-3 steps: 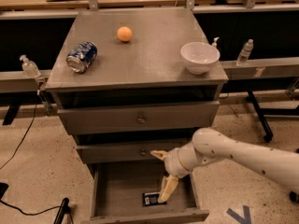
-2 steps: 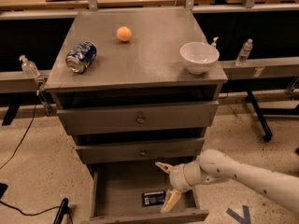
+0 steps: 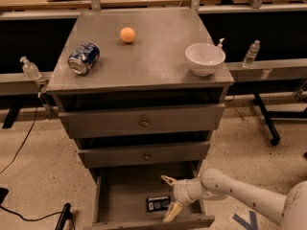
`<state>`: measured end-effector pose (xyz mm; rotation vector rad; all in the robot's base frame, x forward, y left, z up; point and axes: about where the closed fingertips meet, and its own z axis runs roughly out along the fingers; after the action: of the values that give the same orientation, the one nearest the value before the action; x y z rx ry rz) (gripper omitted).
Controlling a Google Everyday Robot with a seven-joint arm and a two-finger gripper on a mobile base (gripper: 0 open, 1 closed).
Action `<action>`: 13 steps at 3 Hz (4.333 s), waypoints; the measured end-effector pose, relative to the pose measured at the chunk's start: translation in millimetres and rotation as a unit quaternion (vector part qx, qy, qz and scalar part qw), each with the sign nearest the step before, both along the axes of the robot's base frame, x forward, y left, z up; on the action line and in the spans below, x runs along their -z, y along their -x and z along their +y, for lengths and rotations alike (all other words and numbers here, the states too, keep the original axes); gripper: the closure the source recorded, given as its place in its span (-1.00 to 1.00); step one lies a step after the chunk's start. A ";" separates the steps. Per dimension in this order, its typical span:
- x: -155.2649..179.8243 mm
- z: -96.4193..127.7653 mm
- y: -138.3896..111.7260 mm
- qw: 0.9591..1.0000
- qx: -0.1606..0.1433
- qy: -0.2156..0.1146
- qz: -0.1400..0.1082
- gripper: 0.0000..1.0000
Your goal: Pick rxbar blueberry from bottom drawer and place on counter
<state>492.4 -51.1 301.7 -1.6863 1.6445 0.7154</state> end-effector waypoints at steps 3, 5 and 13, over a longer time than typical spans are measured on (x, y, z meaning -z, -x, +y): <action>52.5 -9.5 -54.1 0.998 0.014 0.067 -0.014 -1.00; 110.4 -39.9 -78.2 0.999 0.038 0.021 -0.024 -0.60; 192.1 -12.0 -56.4 0.996 -0.015 0.082 0.043 0.36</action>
Offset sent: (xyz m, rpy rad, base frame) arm 0.0520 -0.0004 -0.0407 -0.1372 -0.0256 -0.0086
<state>548.7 -63.1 109.7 -1.8206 1.7840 0.6917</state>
